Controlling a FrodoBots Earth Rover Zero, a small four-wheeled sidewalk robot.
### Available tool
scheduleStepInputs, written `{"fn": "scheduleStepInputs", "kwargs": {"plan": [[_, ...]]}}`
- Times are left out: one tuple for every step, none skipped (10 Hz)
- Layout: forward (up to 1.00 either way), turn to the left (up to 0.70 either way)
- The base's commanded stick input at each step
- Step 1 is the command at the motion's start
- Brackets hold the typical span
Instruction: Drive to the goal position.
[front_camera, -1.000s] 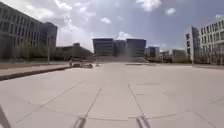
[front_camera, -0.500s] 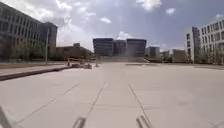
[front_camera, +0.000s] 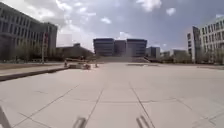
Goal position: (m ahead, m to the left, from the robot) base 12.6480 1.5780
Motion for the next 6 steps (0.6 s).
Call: {"fn": "scheduleStepInputs", "kwargs": {"plan": [[1.0,0.0],[1.0,0.0],[1.0,0.0],[1.0,0.0],[1.0,0.0],[1.0,0.0]]}}
